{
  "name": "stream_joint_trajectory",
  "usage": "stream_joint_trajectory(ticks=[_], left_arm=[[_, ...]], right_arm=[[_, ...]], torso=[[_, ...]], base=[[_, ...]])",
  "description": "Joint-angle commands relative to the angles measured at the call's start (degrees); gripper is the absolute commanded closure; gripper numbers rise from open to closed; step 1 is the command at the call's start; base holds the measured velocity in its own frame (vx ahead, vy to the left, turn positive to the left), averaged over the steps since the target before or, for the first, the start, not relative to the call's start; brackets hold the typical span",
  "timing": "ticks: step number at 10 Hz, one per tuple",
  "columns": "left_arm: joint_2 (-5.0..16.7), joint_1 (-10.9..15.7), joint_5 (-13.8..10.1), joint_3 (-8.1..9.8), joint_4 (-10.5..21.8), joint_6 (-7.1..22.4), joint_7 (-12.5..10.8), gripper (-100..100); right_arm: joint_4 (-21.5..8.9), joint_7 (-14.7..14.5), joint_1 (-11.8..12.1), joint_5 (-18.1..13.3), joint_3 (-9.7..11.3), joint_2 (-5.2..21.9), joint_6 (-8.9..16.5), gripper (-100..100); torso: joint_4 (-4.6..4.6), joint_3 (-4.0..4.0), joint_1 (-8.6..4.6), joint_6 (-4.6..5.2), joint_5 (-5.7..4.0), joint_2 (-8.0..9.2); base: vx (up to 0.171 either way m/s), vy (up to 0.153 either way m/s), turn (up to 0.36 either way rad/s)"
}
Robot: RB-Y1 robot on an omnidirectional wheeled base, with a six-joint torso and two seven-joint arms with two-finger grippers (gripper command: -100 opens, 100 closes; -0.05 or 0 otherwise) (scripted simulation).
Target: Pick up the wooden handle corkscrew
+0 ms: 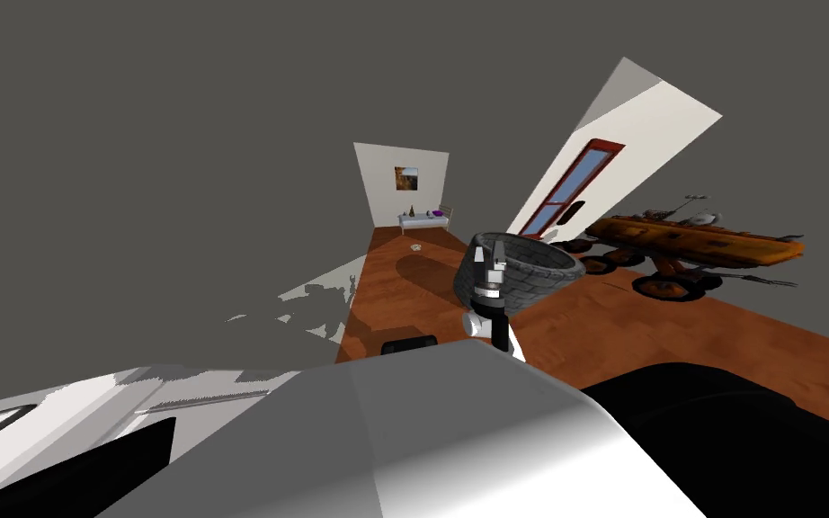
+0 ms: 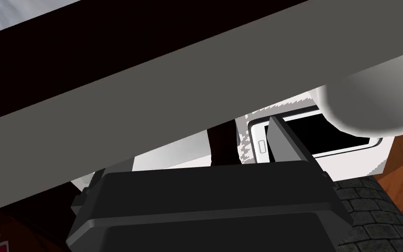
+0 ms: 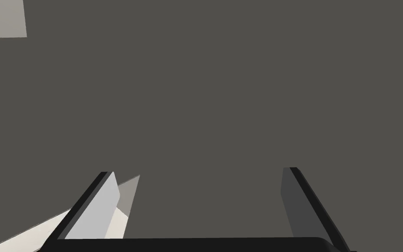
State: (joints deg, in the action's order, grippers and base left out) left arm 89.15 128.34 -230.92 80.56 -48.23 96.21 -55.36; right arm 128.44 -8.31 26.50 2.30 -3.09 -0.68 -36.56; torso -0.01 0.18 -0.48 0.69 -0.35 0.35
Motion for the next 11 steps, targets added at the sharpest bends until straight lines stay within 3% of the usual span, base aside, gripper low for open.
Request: stream_joint_trajectory(ticks=[1, 3, 6, 11], left_arm=[[0.79, -0.57, 0.38, 1.43, 1.42, -0.05, -2.86, -100], [0.79, -0.57, 0.38, 1.43, 1.42, -0.05, -4.81, -100], [2.26, -1.62, 1.08, 4.1, 4.24, 0.0, -10.38, -100], [3.0, -2.14, 1.43, 5.43, 5.65, 0.02, -17.55, -100]], right_arm=[[0.0, 0.0, 0.0, 0.0, 0.0, 0.0, 0.0, 0], [0.0, 0.0, -0.01, 0.0, 0.01, 0.0, 0.0, 0], [0.0, 0.0, -0.01, 0.0, 0.0, 0.0, 0.0, 0], [0.0, 0.0, -0.01, 0.0, 0.0, 0.0, 0.0, 0]], torso=[[0.0, 0.0, 0.0, 0.0, 0.0, 0.0], [0.04, 0.12, -0.06, 0.03, -0.02, 0.22], [0.02, 0.08, 0.09, 0.03, 0.02, 0.15], [0.04, 0.11, 0.0, 0.01, -0.01, 0.19]], base=[[-0.169, -0.035, -0.374], [-0.137, -0.023, -0.089], [-0.171, -0.02, -0.294], [-0.135, -0.036, -0.15]])
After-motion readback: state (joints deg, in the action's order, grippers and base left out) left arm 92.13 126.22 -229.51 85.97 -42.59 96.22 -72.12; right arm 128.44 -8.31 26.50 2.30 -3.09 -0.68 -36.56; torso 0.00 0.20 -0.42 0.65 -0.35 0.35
